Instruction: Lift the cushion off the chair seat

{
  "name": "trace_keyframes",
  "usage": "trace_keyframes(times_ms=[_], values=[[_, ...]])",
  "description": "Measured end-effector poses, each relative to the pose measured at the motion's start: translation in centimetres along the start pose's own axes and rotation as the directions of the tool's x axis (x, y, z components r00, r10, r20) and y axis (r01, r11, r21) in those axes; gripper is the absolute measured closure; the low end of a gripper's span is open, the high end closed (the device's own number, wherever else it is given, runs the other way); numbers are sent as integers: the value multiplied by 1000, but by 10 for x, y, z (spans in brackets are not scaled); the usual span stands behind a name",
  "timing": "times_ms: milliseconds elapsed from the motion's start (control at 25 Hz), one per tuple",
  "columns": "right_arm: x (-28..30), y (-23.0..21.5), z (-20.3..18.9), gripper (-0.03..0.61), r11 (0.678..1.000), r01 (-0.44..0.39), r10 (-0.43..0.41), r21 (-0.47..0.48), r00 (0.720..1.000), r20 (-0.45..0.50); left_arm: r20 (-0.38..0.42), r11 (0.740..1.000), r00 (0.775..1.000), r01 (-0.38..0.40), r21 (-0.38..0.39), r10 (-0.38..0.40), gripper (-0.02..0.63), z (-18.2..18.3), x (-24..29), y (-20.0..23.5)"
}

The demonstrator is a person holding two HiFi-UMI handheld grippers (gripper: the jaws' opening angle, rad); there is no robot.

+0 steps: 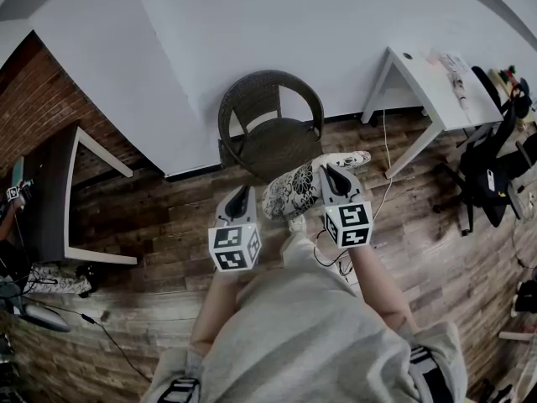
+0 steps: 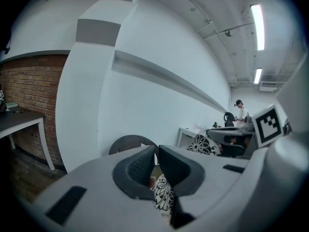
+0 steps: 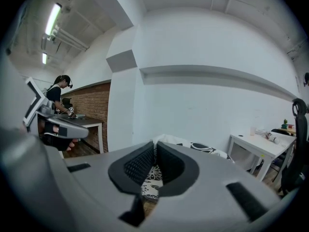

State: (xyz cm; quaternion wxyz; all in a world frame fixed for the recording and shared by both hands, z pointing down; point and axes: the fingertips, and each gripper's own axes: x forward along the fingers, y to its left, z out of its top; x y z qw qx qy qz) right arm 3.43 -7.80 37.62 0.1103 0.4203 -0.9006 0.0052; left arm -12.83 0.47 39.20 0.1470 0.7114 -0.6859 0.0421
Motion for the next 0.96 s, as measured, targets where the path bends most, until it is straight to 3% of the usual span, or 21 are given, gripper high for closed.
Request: trace_keyframes(times_ms=[960], values=[[13,7,1,560,1000,-21,21,-1,1000,-1,-12,1000,1000,-2,6,2,587,1,10,9]])
